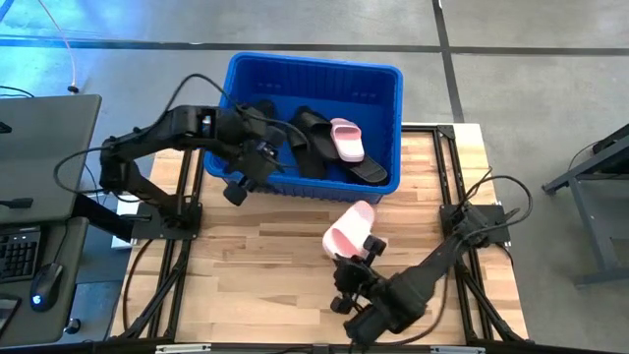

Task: Pick and place slides into bin
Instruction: Put the white slide into the blue bin

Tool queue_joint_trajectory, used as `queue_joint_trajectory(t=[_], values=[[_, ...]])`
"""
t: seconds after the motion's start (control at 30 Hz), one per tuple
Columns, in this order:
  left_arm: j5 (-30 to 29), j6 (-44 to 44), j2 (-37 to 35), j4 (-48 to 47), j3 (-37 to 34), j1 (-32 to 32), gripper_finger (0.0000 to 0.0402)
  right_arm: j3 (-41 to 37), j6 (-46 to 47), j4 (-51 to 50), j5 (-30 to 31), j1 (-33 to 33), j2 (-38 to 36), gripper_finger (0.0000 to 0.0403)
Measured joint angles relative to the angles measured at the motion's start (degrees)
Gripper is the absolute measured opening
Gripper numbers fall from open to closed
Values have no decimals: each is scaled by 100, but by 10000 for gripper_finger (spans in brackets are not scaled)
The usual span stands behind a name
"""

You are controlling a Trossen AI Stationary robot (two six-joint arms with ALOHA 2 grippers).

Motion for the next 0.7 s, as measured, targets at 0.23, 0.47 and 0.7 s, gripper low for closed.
queue_joint_trajectory(t=[0.23, 0.47, 0.7], values=[[-6, -200, -433, -32, 2, 10, 173, 207, -2265, 1745, 382, 173, -433, 0], [-8, -317, -722, -32, 2, 14, 173, 205, -4402, 3195, 454, 272, -683, 0], [-6, -372, -822, -32, 2, 12, 173, 207, -4931, 1837, 1482, -27, -887, 0]])
